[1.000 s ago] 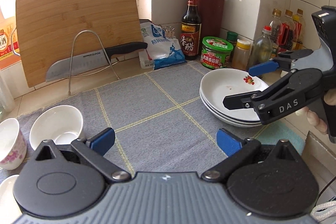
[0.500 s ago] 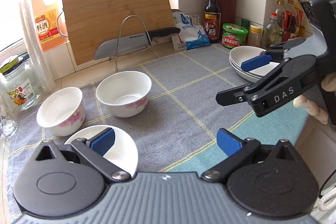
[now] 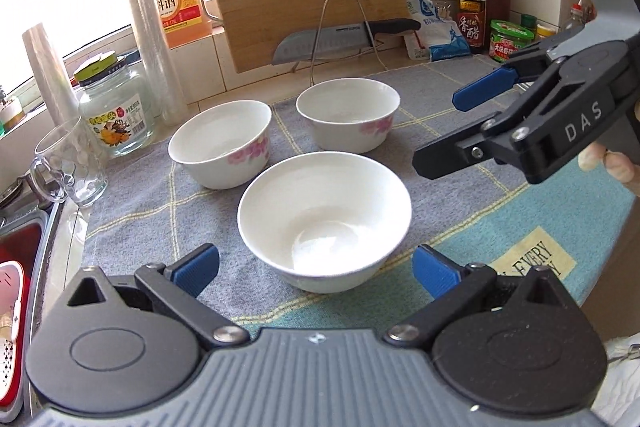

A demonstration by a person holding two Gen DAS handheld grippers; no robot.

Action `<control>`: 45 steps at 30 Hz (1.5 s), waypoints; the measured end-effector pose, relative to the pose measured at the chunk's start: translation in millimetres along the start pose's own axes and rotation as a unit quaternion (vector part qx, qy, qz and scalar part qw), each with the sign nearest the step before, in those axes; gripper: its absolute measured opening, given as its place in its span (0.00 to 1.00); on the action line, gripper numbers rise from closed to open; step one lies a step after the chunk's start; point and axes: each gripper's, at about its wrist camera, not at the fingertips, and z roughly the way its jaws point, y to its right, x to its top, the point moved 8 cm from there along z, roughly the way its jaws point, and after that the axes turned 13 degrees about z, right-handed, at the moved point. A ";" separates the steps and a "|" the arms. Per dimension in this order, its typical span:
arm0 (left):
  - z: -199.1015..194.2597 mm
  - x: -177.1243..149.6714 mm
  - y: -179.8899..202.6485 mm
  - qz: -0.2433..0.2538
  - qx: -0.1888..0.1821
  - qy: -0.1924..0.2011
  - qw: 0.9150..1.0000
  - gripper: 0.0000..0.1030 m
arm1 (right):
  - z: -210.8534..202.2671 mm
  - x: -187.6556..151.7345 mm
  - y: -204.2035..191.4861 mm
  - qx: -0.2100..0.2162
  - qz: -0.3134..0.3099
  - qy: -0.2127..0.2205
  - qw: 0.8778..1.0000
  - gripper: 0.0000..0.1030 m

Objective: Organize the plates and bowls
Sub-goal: 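Move the right tool to the rim of a pink-flowered white bowl, then close the right tool on the bowl rim and lift the bowl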

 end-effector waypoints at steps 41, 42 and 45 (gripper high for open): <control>20.7 -0.8 3.2 0.007 -0.048 0.013 0.999 0.85 | 59.0 6.6 -31.0 0.076 -0.008 -0.076 0.994 0.73; 19.7 1.1 4.2 0.008 -0.049 0.015 0.999 0.85 | 56.9 6.8 -30.1 0.075 -0.007 -0.074 0.994 0.73; 16.8 6.9 9.0 0.011 -0.056 0.019 0.998 0.85 | 50.0 6.3 -25.1 0.072 -0.002 -0.072 0.995 0.73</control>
